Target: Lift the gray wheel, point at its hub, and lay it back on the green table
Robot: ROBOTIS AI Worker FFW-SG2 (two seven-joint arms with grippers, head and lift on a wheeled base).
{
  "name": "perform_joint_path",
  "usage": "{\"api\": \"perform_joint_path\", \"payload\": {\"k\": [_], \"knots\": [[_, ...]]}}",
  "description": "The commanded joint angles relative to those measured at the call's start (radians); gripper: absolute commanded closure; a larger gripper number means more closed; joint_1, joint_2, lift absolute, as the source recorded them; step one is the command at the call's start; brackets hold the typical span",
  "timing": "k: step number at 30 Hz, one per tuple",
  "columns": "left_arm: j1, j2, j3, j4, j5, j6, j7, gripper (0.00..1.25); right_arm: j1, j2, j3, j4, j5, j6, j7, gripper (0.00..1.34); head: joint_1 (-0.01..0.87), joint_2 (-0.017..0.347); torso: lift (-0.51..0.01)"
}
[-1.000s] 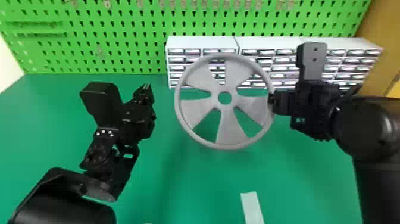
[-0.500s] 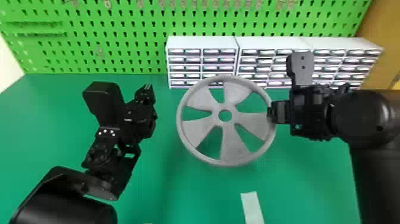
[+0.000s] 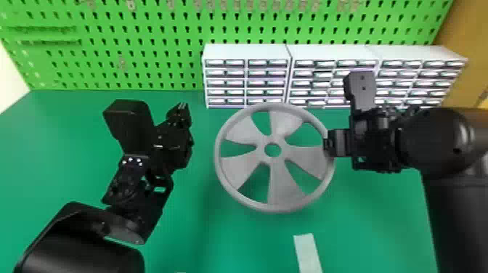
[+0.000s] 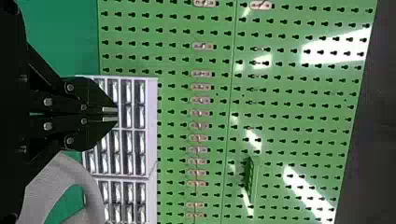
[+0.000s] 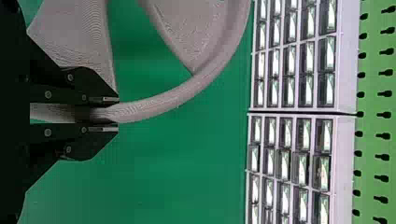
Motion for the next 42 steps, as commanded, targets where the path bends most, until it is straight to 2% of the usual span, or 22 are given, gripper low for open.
{"api": "perform_joint_path", "payload": {"k": [1, 22, 42], "knots": [[-0.003, 0.000, -0.001, 0.002, 0.000, 0.000, 0.000, 1.20, -0.002, -0.001, 0.010, 0.036, -0.002, -0.004, -0.001, 1.26, 0.692, 0.048, -0.093], [-0.009, 0.000, -0.011, 0.012, 0.002, -0.002, 0.000, 1.20, -0.007, -0.004, 0.077, 0.275, -0.009, -0.070, -0.001, 1.26, 0.692, 0.048, -0.093], [-0.010, 0.000, -0.014, 0.015, 0.003, -0.002, 0.000, 1.20, -0.002, -0.010, 0.086, 0.373, -0.040, -0.133, 0.000, 1.26, 0.692, 0.048, -0.093]]}}
